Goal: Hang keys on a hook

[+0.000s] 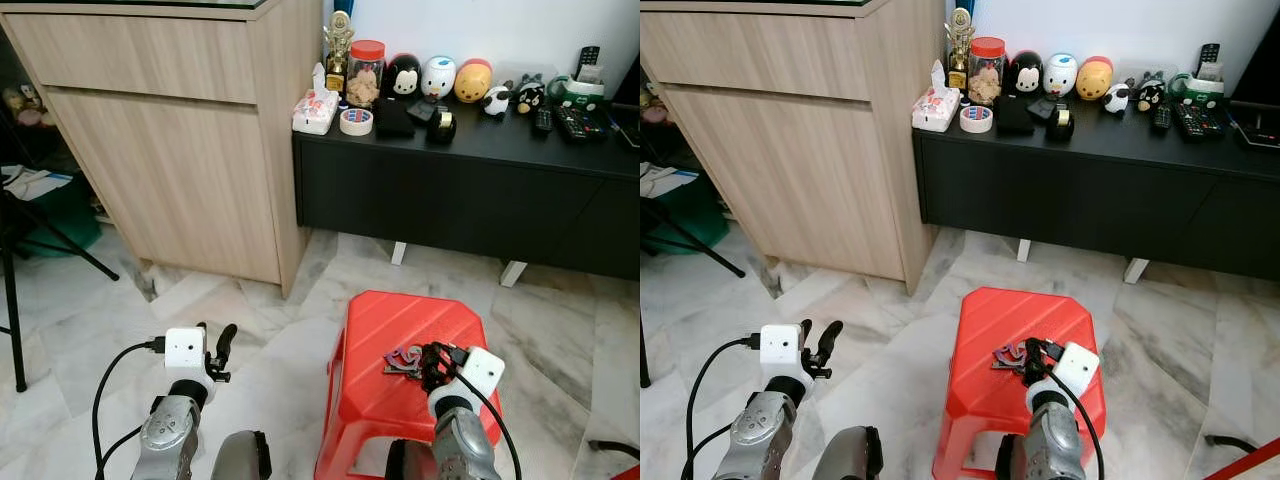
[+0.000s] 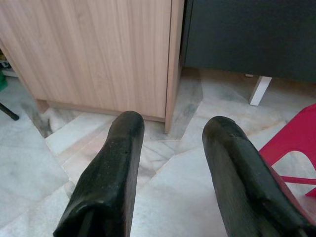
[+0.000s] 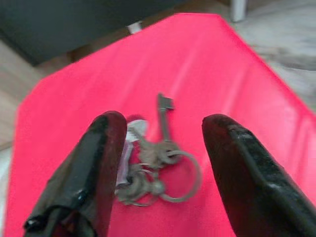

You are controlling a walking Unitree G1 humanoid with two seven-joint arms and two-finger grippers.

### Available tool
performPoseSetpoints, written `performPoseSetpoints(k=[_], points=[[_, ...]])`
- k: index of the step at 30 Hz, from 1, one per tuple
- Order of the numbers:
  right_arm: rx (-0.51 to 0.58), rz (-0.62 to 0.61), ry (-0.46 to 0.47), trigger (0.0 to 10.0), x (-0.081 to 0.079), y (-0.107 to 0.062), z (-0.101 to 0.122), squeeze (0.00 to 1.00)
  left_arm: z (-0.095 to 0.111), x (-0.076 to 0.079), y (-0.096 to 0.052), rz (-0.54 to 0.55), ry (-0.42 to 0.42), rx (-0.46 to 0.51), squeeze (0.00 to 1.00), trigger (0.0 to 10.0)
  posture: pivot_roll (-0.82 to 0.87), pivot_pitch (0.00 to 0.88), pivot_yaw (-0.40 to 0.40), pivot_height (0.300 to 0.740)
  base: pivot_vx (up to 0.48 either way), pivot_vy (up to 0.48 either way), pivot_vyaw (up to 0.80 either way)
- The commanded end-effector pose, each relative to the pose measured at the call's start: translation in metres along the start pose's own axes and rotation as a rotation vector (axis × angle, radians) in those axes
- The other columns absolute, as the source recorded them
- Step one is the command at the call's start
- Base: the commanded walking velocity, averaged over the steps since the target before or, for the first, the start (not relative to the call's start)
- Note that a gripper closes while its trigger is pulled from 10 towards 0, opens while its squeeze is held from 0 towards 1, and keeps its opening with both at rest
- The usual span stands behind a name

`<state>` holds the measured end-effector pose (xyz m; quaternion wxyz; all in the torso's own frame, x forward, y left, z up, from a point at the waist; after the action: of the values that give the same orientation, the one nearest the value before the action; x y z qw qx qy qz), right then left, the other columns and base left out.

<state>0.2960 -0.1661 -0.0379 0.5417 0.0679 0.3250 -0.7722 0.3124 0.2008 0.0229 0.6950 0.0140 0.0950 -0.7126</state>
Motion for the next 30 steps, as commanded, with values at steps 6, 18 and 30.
performPoseSetpoints(k=[6, 18, 30], points=[[-0.021, -0.037, 0.021, 10.0, 0.007, 0.000, -0.001, 0.00, -0.004, 0.000, 0.000, -0.010, 0.015, -0.025, 0.00, 10.0, 0.08, 0.039, -0.021, 0.601, 0.000, 0.000, 0.00], [-0.138, -0.051, 0.022, 10.0, 0.011, -0.001, -0.019, 0.00, -0.004, 0.000, 0.000, -0.008, 0.016, -0.026, 0.00, 10.0, 0.08, 0.041, -0.019, 0.601, 0.000, 0.000, 0.00], [-0.164, -0.066, 0.042, 10.0, 0.015, 0.000, -0.021, 0.00, -0.004, -0.001, 0.000, -0.009, 0.018, -0.026, 0.00, 10.0, 0.09, 0.043, -0.017, 0.601, 0.000, 0.000, 0.00]])
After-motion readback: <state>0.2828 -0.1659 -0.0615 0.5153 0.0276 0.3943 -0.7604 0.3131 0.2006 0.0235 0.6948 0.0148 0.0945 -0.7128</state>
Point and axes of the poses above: a point about 5 cm out from each wrist's last joint towards the gripper, its own y axis pointing out of the wrist towards the gripper, its own z axis along the axis of the wrist's last joint, x = y × z, the point moved 4 cm from there along y, pointing out of the wrist towards the gripper, and after that the axes turned 8 degrees about y, right-handed, at the moved point
